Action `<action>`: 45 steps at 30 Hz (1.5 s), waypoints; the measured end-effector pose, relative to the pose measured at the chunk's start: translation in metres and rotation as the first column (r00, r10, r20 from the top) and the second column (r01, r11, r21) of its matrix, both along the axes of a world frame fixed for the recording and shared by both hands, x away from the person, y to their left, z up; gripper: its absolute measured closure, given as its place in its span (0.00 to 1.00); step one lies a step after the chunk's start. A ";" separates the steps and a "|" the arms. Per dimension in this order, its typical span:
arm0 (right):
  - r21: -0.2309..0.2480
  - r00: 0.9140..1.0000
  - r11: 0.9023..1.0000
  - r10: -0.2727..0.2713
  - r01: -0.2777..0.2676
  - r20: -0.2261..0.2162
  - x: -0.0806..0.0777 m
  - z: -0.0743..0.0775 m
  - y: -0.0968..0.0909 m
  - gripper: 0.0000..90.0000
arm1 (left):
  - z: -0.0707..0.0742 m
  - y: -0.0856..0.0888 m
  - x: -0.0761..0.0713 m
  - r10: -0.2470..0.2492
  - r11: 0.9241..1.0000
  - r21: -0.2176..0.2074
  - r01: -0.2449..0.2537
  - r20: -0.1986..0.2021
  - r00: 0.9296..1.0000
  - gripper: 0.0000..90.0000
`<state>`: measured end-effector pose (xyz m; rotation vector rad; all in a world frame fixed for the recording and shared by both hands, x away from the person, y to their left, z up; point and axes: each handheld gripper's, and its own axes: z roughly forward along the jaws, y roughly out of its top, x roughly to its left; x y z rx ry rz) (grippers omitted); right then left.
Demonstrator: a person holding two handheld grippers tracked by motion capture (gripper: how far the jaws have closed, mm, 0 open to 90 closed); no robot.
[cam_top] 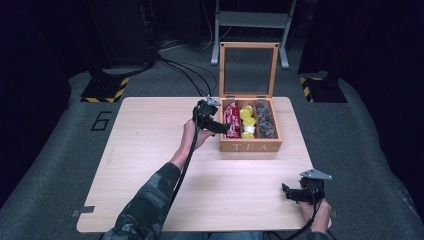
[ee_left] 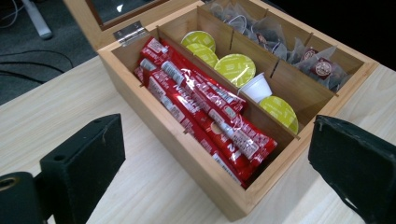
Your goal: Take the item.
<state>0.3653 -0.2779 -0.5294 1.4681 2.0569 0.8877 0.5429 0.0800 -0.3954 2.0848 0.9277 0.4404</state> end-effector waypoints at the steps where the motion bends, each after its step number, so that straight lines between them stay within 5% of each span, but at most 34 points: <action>1: 0.000 1.000 1.000 0.000 0.000 0.000 0.000 0.000 0.000 0.06 | -0.001 -0.003 0.002 -0.007 1.000 0.006 0.007 -0.005 1.000 0.05; 15: -0.005 1.000 1.000 0.005 -0.004 0.010 0.000 0.000 0.000 0.06 | -0.025 -0.038 0.014 -0.008 0.999 0.047 0.009 -0.034 0.999 0.19; 32: -0.003 1.000 1.000 0.003 -0.003 0.011 0.000 0.000 0.001 0.07 | -0.045 -0.049 0.023 0.042 0.997 0.071 -0.037 -0.066 0.997 0.55; 45: 0.004 1.000 1.000 -0.003 0.003 0.012 0.000 0.000 0.001 0.07 | -0.055 -0.048 0.028 0.082 0.996 0.043 -0.078 -0.111 0.990 0.68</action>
